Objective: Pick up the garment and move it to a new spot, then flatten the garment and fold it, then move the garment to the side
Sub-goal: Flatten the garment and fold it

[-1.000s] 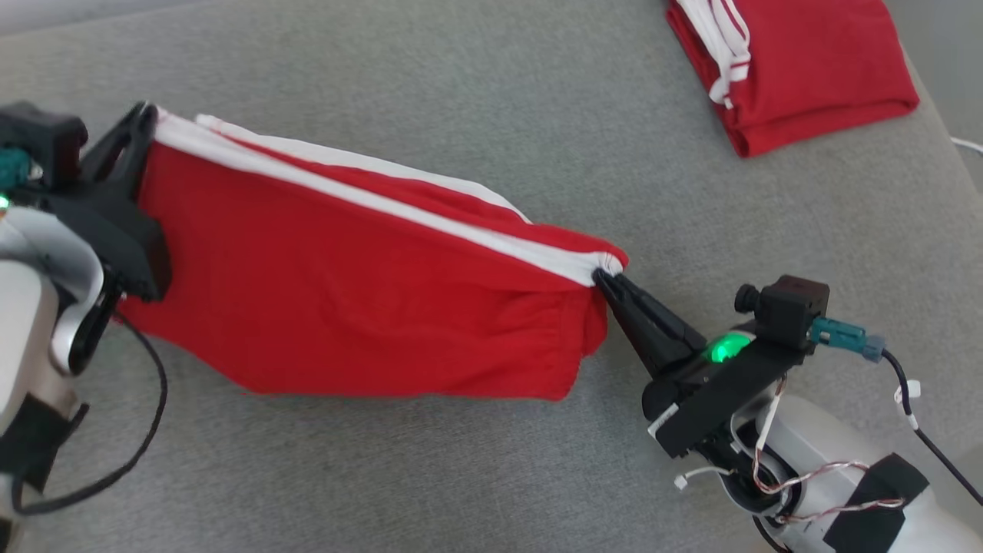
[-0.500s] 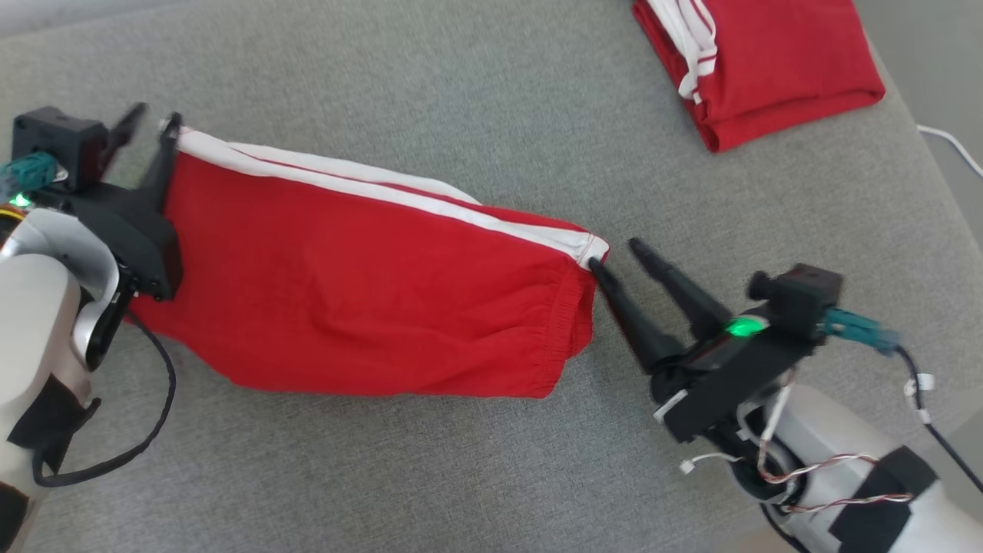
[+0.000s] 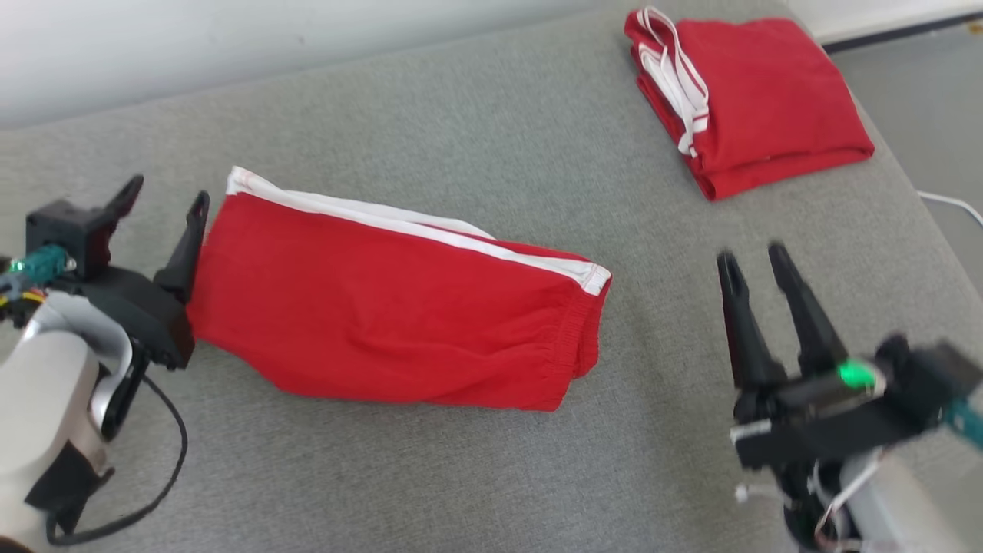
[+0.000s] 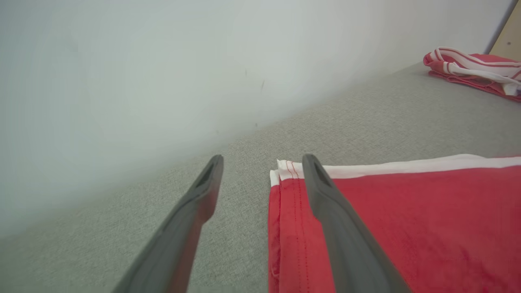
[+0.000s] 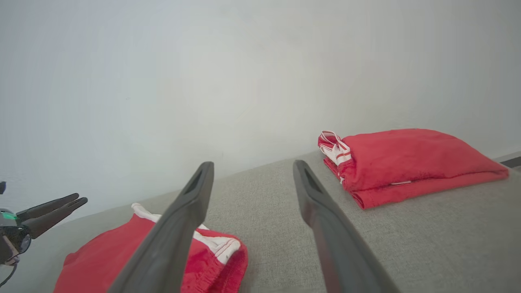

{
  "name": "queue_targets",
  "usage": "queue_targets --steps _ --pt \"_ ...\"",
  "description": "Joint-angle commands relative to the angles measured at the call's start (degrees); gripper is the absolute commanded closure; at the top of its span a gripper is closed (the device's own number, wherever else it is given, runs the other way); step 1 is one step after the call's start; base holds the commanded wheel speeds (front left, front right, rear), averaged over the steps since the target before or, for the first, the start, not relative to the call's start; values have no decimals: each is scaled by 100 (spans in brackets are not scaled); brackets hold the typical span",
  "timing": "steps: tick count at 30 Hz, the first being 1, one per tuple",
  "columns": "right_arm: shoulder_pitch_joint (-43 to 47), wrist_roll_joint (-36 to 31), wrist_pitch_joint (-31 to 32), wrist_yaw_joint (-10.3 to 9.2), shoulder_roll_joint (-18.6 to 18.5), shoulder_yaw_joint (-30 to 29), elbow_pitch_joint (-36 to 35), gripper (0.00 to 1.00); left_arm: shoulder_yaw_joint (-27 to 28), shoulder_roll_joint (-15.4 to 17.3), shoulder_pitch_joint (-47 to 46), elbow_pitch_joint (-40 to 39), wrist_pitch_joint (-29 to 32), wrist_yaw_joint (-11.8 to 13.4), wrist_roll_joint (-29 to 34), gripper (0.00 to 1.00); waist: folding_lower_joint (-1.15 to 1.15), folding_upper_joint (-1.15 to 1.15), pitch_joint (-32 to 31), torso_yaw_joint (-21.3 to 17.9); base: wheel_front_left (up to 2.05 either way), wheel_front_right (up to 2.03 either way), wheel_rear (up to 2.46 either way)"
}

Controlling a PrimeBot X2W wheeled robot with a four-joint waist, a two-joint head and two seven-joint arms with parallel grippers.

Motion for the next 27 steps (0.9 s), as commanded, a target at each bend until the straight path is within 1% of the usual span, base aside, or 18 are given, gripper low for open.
queue_targets --steps 1,4,5,7,8,13,18,21,27 --pt "258 -271 -4 -16 215 -166 -128 0 -59 36 160 -61 21 17 -90 0 1 0 -141 100 0 0 0" --pt "668 -576 -4 -16 603 -378 -243 0 -270 46 357 -322 259 16 -423 0 1 0 -168 100 0 0 0" --pt "778 -696 -4 -16 676 -382 -243 0 -360 104 421 -420 390 16 -528 0 1 0 -172 98 0 0 0" --pt "910 -911 -5 -16 788 -315 -201 0 -494 262 473 -561 600 17 -727 0 1 0 -170 87 0 0 0" --pt "972 -1002 -4 -16 856 -251 -163 0 -561 279 535 -619 732 17 -863 0 1 0 -173 71 0 0 0" --pt "1103 -1283 -5 -16 1060 -103 50 0 -748 514 609 -721 1081 15 -1118 0 1 0 -163 1 0 0 0" --pt "1093 -1410 -5 -16 1146 13 237 0 -828 600 629 -571 1385 15 -1278 0 1 0 -174 -93 0 0 0" --pt "1090 -1461 -5 -16 1174 43 322 0 -844 591 632 -456 1562 15 -1383 0 1 0 -184 -147 0 0 0" --pt "1092 -1589 -5 -16 1179 157 414 0 -852 533 645 -242 1706 27 -1470 0 1 0 -170 -204 0 0 0"
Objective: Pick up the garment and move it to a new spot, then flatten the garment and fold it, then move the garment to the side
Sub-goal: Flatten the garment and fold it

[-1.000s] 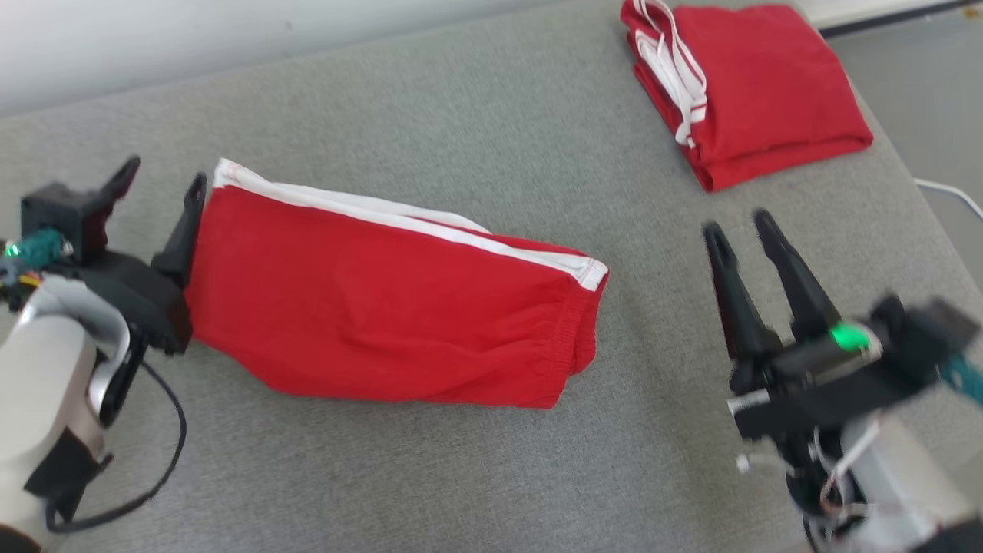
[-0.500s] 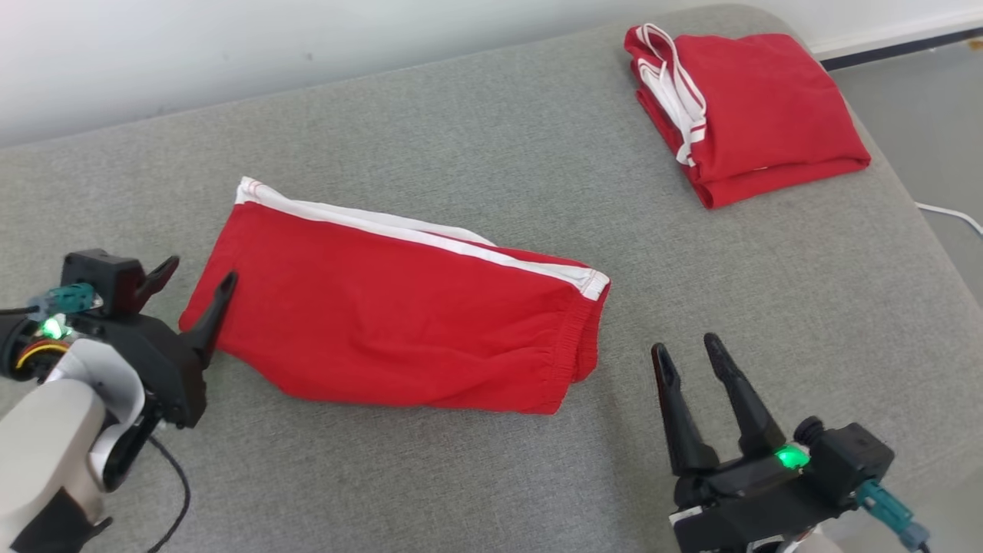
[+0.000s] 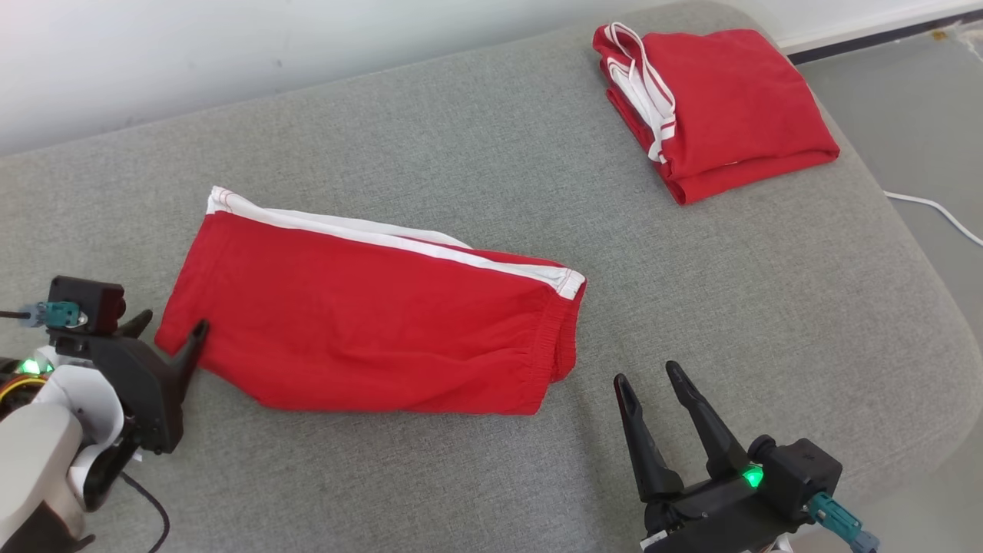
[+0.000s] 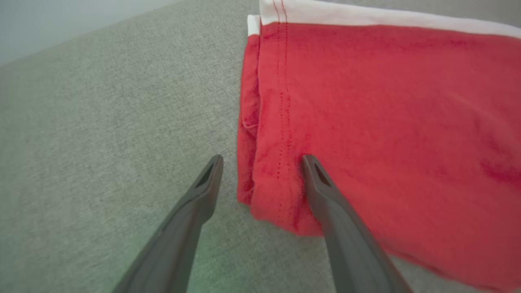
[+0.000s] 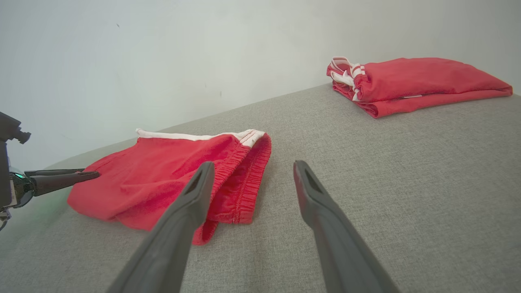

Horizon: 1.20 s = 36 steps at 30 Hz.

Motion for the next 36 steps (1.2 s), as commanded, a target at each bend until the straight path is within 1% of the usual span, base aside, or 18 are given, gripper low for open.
queue_targets --steps 1,3,4,5,6,10,14,19,22,27,30,33,34,36 --pt "47 -56 -6 -16 28 17 7 0 -8 -43 52 61 31 24 -30 0 0 0 12 -16 0 0 0" --pt "40 -71 -5 -16 36 46 22 0 -27 -106 45 94 82 21 -91 0 0 0 23 -26 0 0 0" --pt "39 -80 -5 -16 39 48 26 0 17 -151 40 100 81 20 -179 41 0 0 26 -23 0 0 0" --pt "42 -86 -5 -16 41 40 28 0 32 -176 29 100 96 19 -227 63 0 0 28 -14 0 0 0" --pt "45 -96 -5 -16 41 26 33 0 33 -195 11 84 104 18 -275 100 0 0 30 2 0 0 0" --pt "25 -137 -6 -16 -4 34 76 0 -30 -278 -37 -8 140 15 -360 100 0 0 -17 107 0 0 0" --pt "-11 -169 -6 -16 -40 -34 93 0 -8 -303 -35 -157 -116 13 -367 100 0 0 -114 263 0 0 0" --pt "33 -190 -6 -16 -61 -208 105 0 27 -318 272 -440 -449 66 -368 100 0 0 -235 531 0 0 0" --pt "82 -207 -5 -16 -52 -341 114 0 64 -322 537 -723 -666 263 -378 100 0 0 -280 704 0 0 0" --pt "187 -265 -5 -16 -2 -531 145 0 157 -319 1206 -1276 -1041 726 -490 100 0 0 -348 943 0 0 0" --pt "260 -318 -5 -16 22 -610 203 0 162 -345 1624 -1586 -1190 961 -564 100 0 0 -391 1053 0 0 0" --pt "364 -349 -5 -16 75 -733 298 0 129 -436 2094 -1881 -1271 1157 -705 100 0 0 -471 1163 0 0 0" --pt "377 -357 -6 -16 87 -759 316 0 128 -457 2165 -1916 -1310 1178 -724 100 0 0 -495 1185 0 0 0" --pt "416 -382 -5 -16 94 -758 350 0 96 -447 2259 -1944 -1401 1269 -600 100 0 0 -539 1218 0 0 0"
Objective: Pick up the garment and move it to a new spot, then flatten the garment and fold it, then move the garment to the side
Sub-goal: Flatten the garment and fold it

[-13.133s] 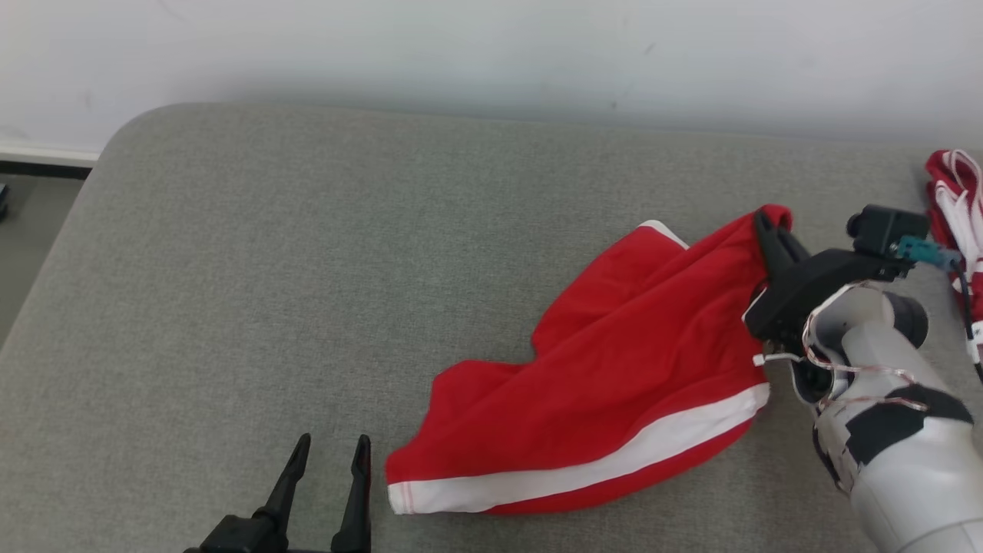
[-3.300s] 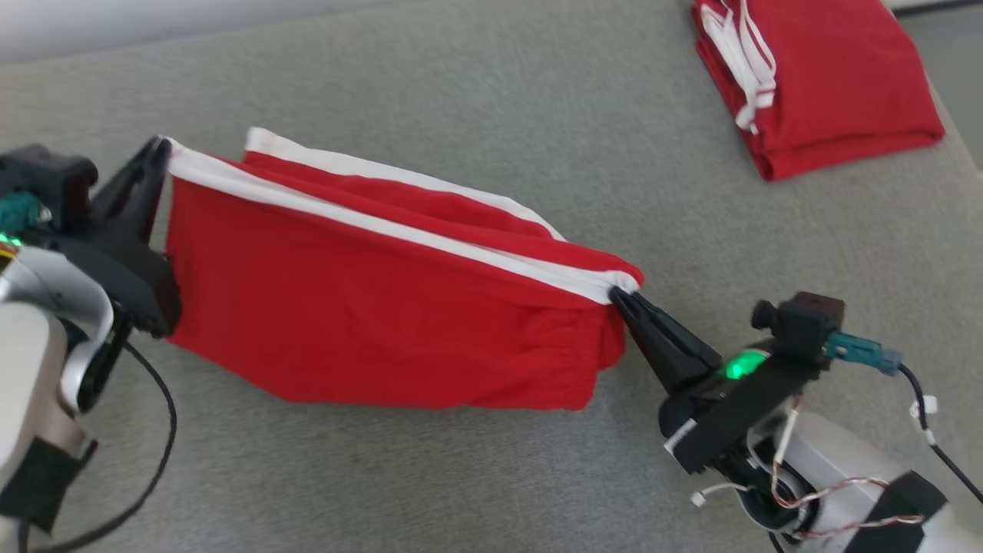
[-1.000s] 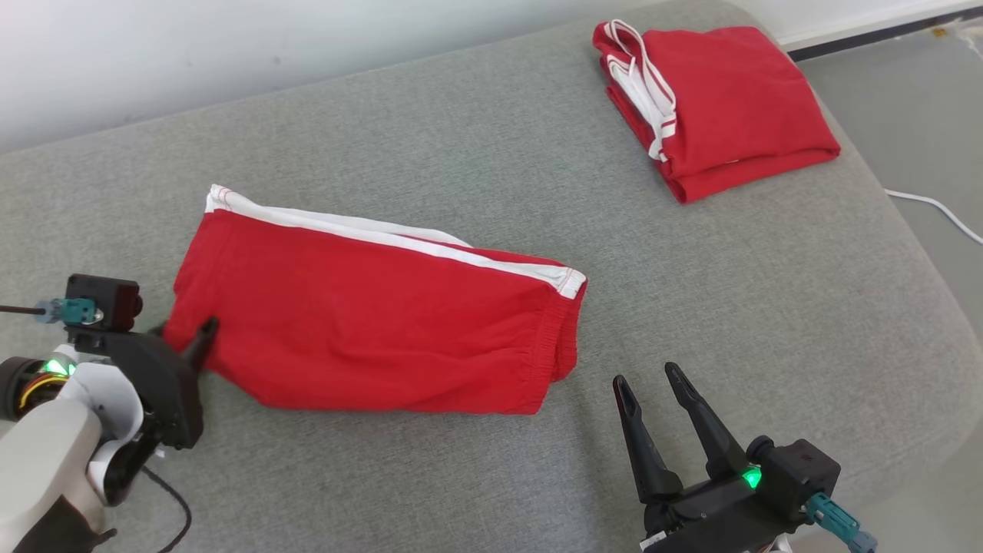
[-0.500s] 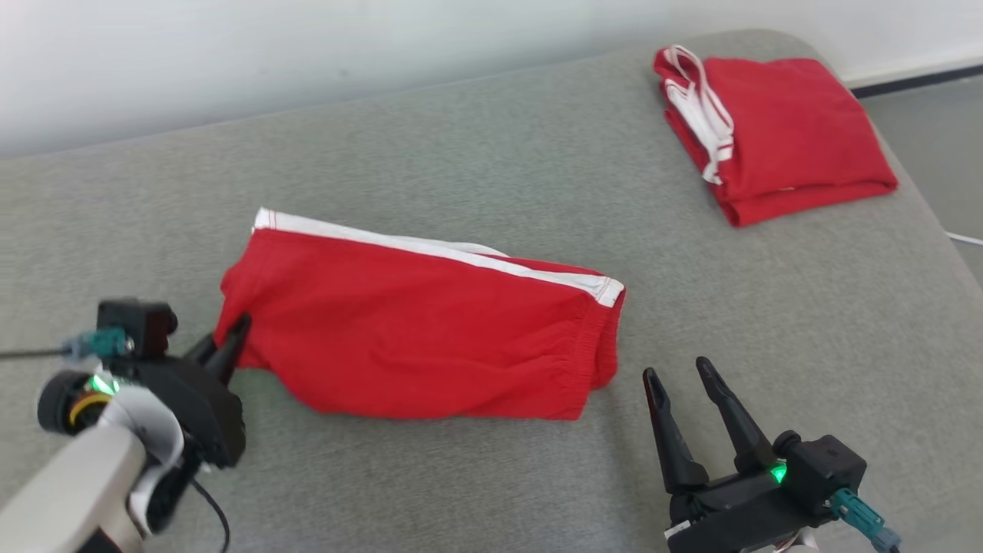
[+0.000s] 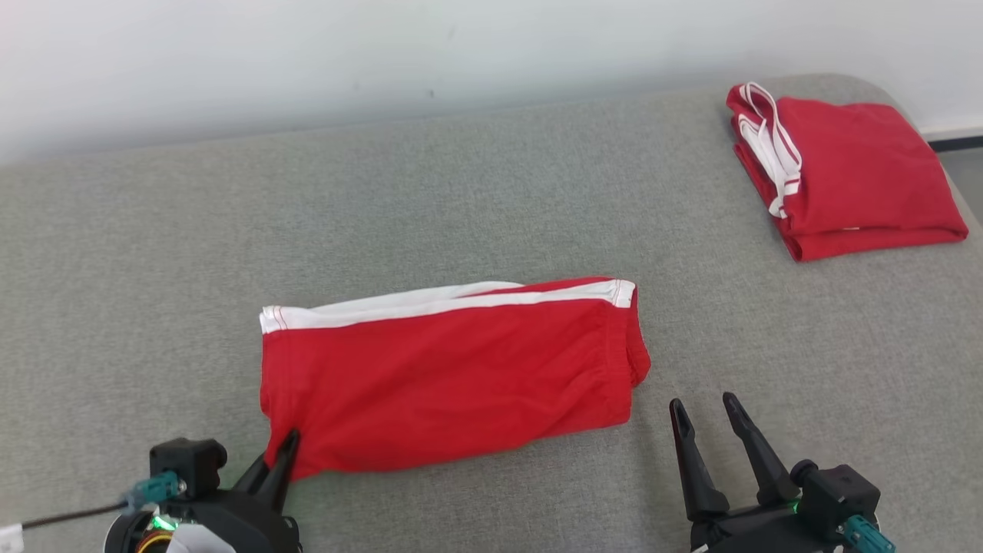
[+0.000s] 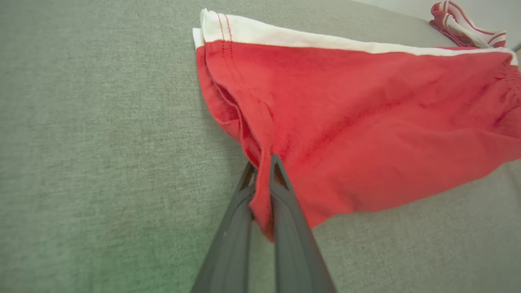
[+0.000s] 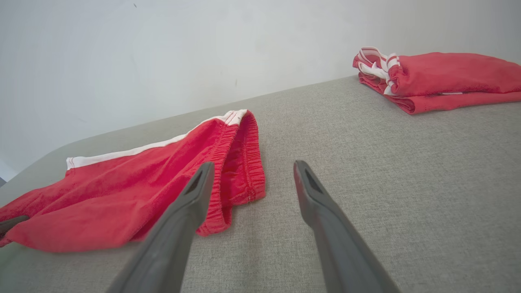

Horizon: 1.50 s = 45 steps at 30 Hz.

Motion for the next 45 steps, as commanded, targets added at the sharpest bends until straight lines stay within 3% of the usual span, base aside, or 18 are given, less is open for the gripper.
queue_targets --steps 1,2,3,4,9,17,21,25,31,37,45 --pt "83 -50 -6 -16 25 0 19 0 6 7 72 -4 -139 94 129 96 1 0 -101 77 0 0 0" --pt "96 -59 -5 -16 26 0 28 0 19 -15 100 3 -226 116 164 49 1 0 -123 88 0 0 0" --pt "96 -59 -5 -16 26 0 28 0 19 -15 100 3 -226 116 164 49 1 0 -123 88 0 0 0" --pt "97 -59 -5 -16 16 -5 38 0 52 -44 123 2 -324 131 229 0 1 0 -147 99 0 0 0" --pt "84 -72 -5 -16 -13 -86 -7 0 670 -241 272 -149 -566 296 643 0 1 0 -224 142 0 0 0" --pt "190 -117 -5 -16 37 -261 -65 0 2486 -945 1293 -1125 -567 474 2571 0 1 0 -256 244 0 0 0" --pt "242 -126 -5 -16 92 -330 -61 0 3295 -1493 1928 -1623 -568 347 3394 0 1 0 -288 293 0 0 0" --pt "314 -148 -5 -16 129 -363 -29 0 3745 -1902 2360 -1824 -569 133 4118 0 1 0 -317 350 0 0 0" --pt "382 -184 -5 -16 146 -428 52 0 4299 -2391 2650 -1688 -569 -302 4693 0 1 0 -390 472 0 0 0" --pt "259 -265 -5 -17 89 -420 211 0 4724 -2665 2663 -1523 -569 -710 4940 0 1 0 -473 614 0 0 0" --pt "-596 -479 -5 -17 -150 -173 1064 0 4862 -2839 2519 -1466 -569 -922 5122 0 1 0 -408 807 0 0 0"
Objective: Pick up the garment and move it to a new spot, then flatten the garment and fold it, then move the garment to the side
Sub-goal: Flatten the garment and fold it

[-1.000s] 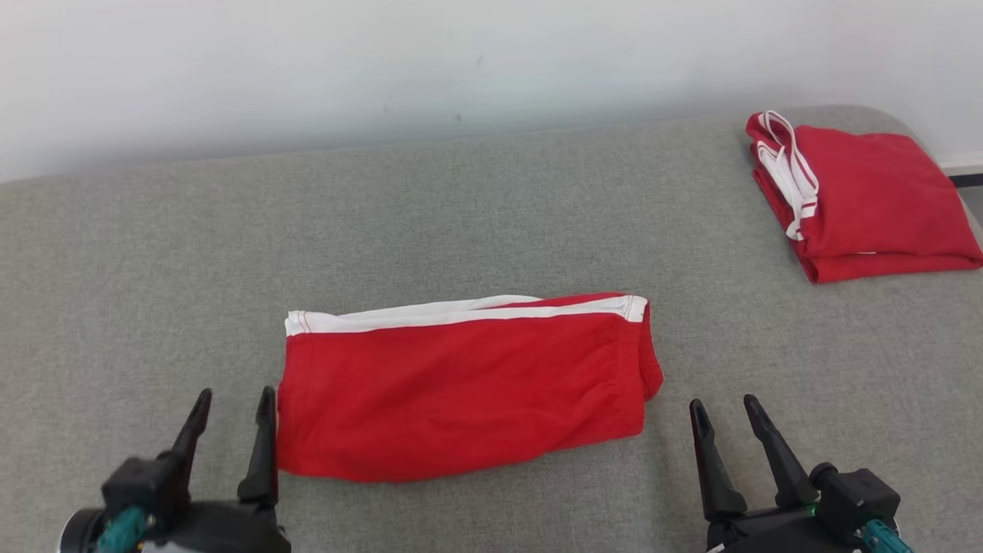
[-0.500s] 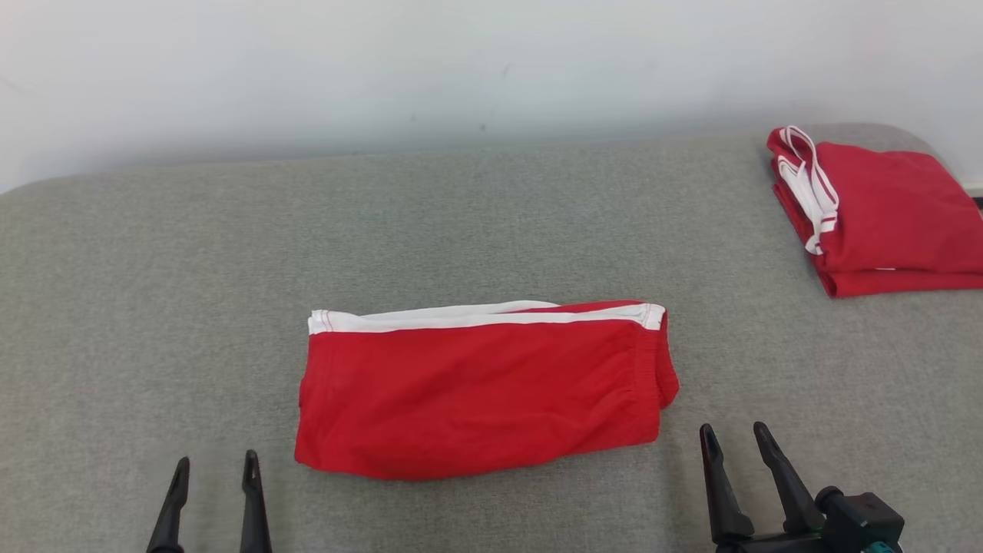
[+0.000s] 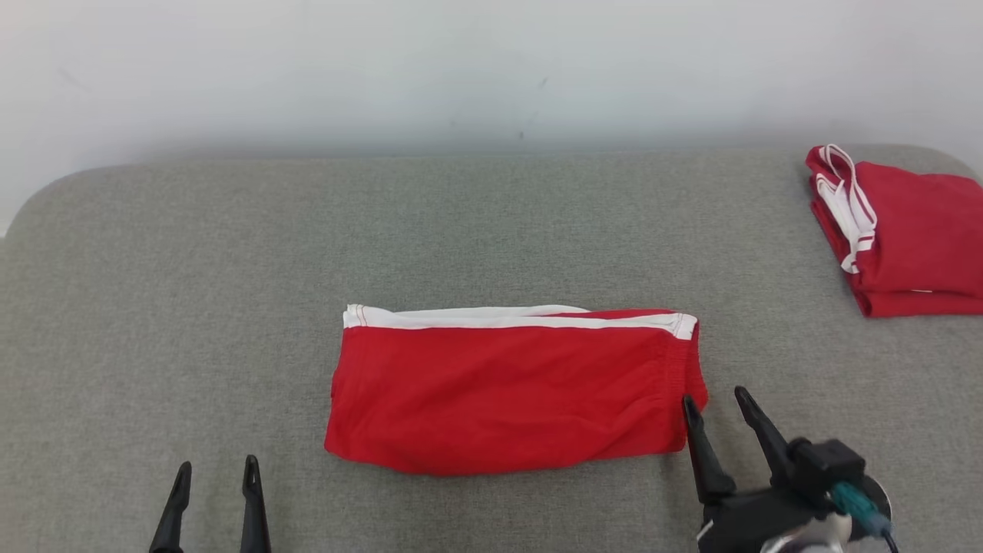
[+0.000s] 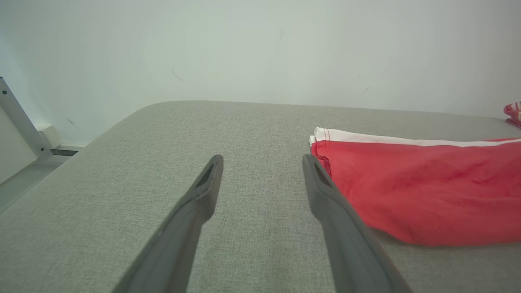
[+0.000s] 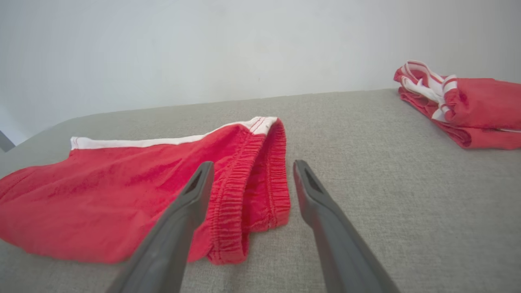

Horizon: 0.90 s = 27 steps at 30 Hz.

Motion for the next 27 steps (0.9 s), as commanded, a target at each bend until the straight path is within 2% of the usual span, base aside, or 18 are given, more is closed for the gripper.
queue_targets --steps 1,3,14,19,23,24,25,26,27 --pt "-333 -86 -6 -17 -85 71 357 0 -11 -38 -92 9 -16 -36 16 0 0 0 80 103 0 0 0" --pt "-507 -110 -5 -17 -111 96 566 0 -18 -44 -112 12 -16 -54 25 0 0 0 105 135 0 0 0" --pt "-1906 -218 76 -17 -275 111 2835 0 -197 -63 -263 119 -16 -23 -130 0 0 0 337 483 0 0 0" --pt "-2095 27 118 -17 -185 295 3474 0 -273 -65 -299 159 -16 13 -196 0 0 0 353 548 0 0 0" --pt "-2174 320 170 -11 -104 628 3713 2 -335 -64 -300 186 -16 51 -252 0 0 0 344 561 0 0 0" --pt "-2198 383 170 -2 -98 712 3751 51 -351 -64 -298 193 -16 54 -254 0 0 0 342 560 0 0 0" --pt "-2230 445 168 -2 -96 789 3791 64 -367 -64 -298 200 -16 53 -263 0 0 0 339 558 0 0 0" --pt "-2266 517 175 -2 -96 867 3823 100 -382 -64 -296 207 -16 63 -268 0 0 0 334 556 0 0 0" --pt "-2292 589 190 -3 -104 944 3854 100 -400 -65 -291 218 -16 66 -266 0 0 0 327 553 0 0 0"
